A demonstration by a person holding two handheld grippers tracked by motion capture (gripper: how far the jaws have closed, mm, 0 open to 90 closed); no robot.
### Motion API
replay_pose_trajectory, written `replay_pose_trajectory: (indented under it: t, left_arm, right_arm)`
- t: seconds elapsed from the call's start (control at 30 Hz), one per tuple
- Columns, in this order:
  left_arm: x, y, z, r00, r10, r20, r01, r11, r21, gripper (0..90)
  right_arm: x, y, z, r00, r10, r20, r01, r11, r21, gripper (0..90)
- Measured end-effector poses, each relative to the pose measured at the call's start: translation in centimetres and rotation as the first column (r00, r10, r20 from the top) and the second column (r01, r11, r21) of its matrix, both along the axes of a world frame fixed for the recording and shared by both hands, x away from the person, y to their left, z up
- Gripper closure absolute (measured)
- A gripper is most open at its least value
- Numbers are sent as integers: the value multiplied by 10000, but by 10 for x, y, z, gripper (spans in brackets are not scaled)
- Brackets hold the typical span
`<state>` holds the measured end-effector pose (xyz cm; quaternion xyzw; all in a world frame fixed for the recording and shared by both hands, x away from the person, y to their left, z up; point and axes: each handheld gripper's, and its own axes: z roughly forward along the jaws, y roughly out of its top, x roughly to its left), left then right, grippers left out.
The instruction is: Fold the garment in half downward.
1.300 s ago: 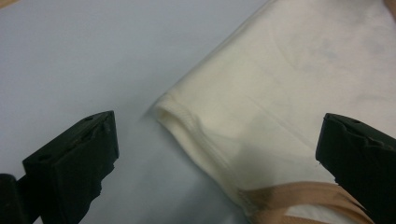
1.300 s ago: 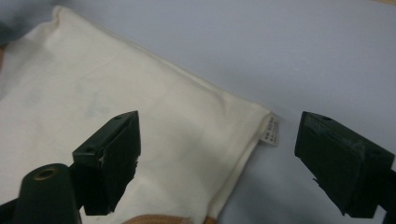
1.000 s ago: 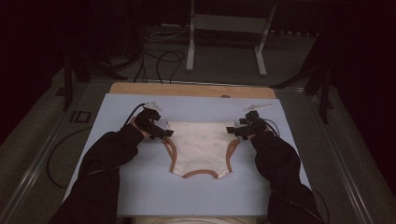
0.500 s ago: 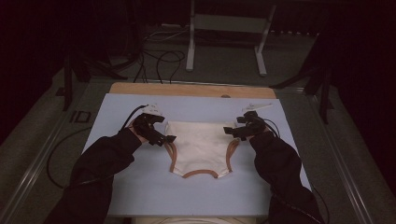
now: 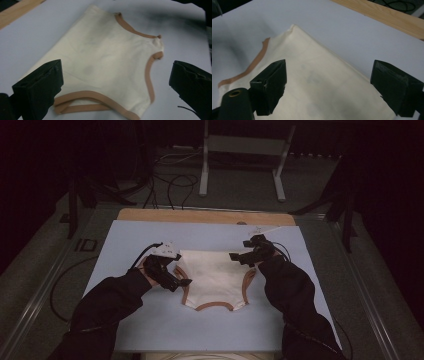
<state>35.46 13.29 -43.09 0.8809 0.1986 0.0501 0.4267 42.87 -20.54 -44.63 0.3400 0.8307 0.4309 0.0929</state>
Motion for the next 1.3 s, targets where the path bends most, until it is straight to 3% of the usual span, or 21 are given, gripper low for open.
replay_pose_trajectory:
  t: [0.33,0.53,0.83,1.07,1.3]
  left_arm:
    - [-22,-6,-13,9979,-638,129,640,9978,-145,2]
    - [-29,-10,-23,9979,-591,282,596,9980,-192,2]
    - [-34,-12,-37,9981,-610,116,614,9972,-436,2]
    - [-40,-14,-51,9974,-670,283,670,9978,15,2]
    - [-42,-15,-57,9961,-848,243,848,9964,17,2]
  right_arm:
    - [9,28,1,9988,481,13,-481,9988,-98,132]
    - [12,47,-2,9966,818,-29,-819,9965,-143,133]
    - [14,74,-6,9925,1213,-152,-1215,9924,-173,131]
    - [16,92,-12,9883,1516,-148,-1520,9880,-271,130]
    - [21,104,-15,9864,1611,-326,-1619,9865,-230,131]
